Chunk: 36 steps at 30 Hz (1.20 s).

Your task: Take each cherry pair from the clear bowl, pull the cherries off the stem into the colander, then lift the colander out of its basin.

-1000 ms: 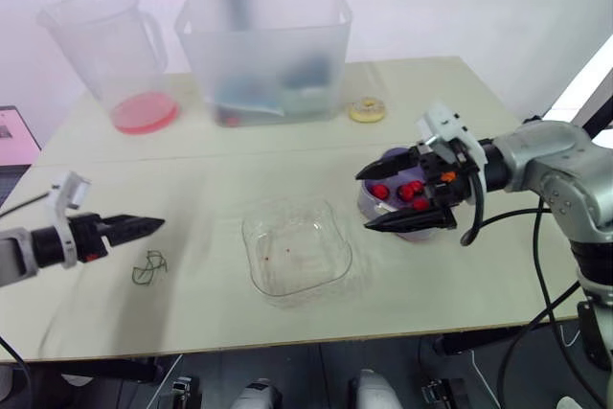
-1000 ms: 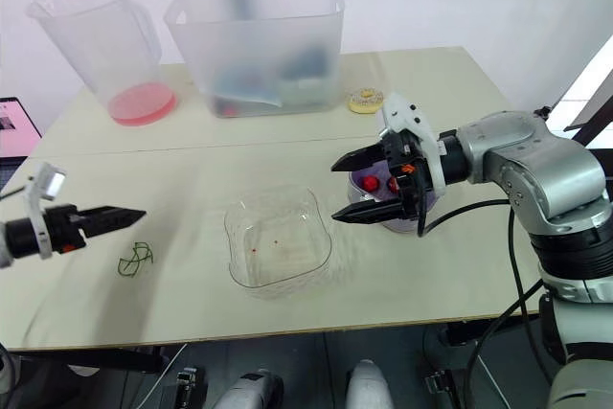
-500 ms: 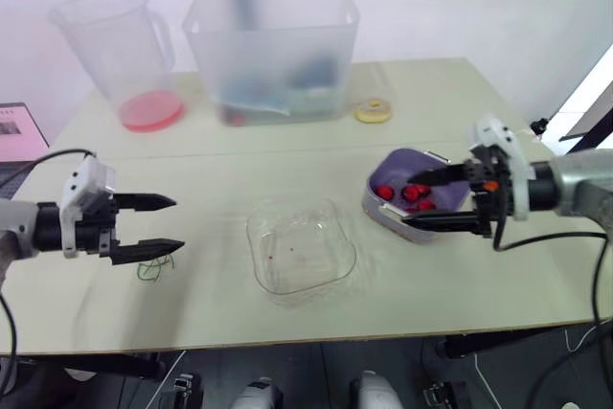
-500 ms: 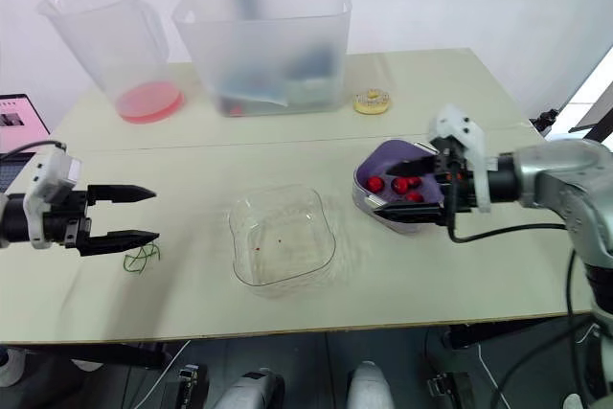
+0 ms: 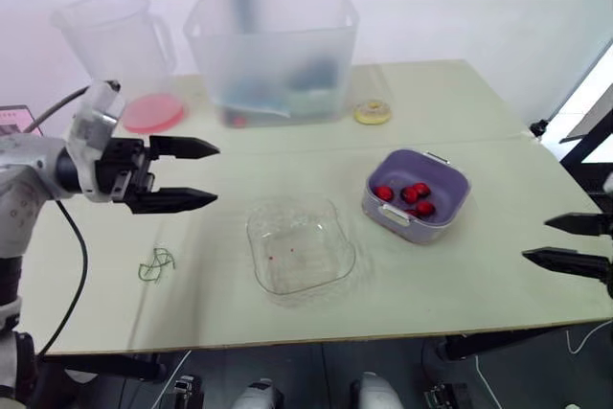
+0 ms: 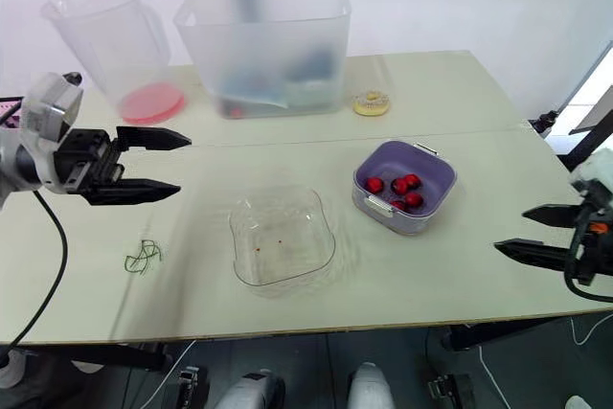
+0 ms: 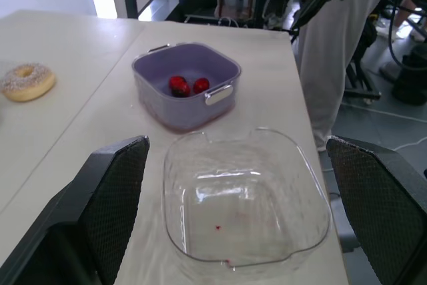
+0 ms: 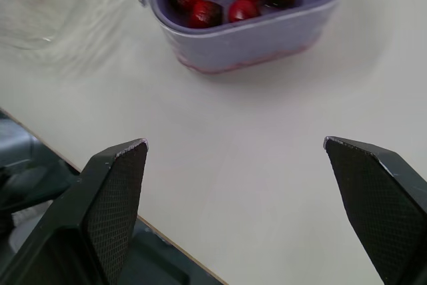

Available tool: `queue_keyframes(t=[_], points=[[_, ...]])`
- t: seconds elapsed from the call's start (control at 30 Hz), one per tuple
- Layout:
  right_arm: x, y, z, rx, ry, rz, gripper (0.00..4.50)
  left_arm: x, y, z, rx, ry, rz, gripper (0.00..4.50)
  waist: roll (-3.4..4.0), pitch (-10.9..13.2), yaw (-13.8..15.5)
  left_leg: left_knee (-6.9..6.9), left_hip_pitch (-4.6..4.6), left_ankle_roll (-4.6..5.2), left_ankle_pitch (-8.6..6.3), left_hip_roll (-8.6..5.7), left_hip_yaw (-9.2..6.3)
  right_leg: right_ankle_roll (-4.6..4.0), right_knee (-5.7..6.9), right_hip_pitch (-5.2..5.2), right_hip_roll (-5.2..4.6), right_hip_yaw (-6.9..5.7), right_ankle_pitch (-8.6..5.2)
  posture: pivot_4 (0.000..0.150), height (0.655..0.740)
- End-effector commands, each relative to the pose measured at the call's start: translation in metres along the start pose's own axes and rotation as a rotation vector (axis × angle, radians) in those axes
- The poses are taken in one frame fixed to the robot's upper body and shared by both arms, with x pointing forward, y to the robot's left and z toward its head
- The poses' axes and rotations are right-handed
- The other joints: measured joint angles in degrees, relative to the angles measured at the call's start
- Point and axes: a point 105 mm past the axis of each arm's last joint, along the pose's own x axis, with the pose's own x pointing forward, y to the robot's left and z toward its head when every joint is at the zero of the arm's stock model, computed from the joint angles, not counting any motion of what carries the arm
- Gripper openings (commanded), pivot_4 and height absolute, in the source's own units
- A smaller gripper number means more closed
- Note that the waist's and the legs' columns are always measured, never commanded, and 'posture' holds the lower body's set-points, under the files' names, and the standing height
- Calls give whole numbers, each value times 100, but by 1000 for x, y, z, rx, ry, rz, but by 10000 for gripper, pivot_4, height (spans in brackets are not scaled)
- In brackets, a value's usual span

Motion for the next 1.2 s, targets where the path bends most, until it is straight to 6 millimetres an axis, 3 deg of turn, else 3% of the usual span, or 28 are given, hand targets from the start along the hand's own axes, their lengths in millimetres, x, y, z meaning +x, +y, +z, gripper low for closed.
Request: queue_keyframes(t=[0.03,0.13,0.27,0.37,0.6,0.73,0.9,1.17,1.2], points=[[-6,-4,13,-49,-27,-54,45000,1,4,3,53,13,15,44364,-1,0,-2,-2,17,4,-2,0,0,1,-4,18,0,0,-1,1500,7400],[13,3,32,-110,-22,-34,45000,3,3,-2,66,30,19,44364,0,1,-57,0,21,6,-4,2,0,1,-12,27,0,0,-1,1500,7400],[36,15,81,-206,-113,-29,45000,0,9,-14,95,48,103,44364,14,8,-113,-5,25,5,-3,12,1,1,-18,24,1,2,-1,1500,7400],[49,22,100,-240,-93,-12,45000,-1,16,-23,128,70,181,44364,13,10,-79,-14,17,5,-3,14,-2,1,-25,14,1,2,-1,1500,7400],[99,45,110,-191,110,110,45000,-2,2,-39,91,63,231,44364,11,11,-78,-10,-14,5,-4,8,-19,11,-57,7,-7,-3,5,1500,7400],[125,65,95,-208,212,176,45000,3,-8,-44,71,50,267,44364,11,11,-58,-11,-24,5,-4,9,-31,11,-55,-4,-6,-3,6,1500,7400],[148,63,85,-209,249,116,45000,8,-21,-33,62,-15,303,44364,11,11,-58,7,-59,4,-3,8,-39,17,-52,-30,-11,-3,14,1500,7400],[164,59,78,-262,269,84,45000,4,-35,-36,38,10,308,44364,13,10,-72,3,-59,3,-3,4,-35,17,-52,-35,-7,-2,15,1500,7400],[165,58,78,-266,270,82,42409,5,-35,-35,39,7,311,44781,13,10,-72,3,-59,3,-3,3,-35,16,-52,-35,-7,-2,15,1500,7400]])
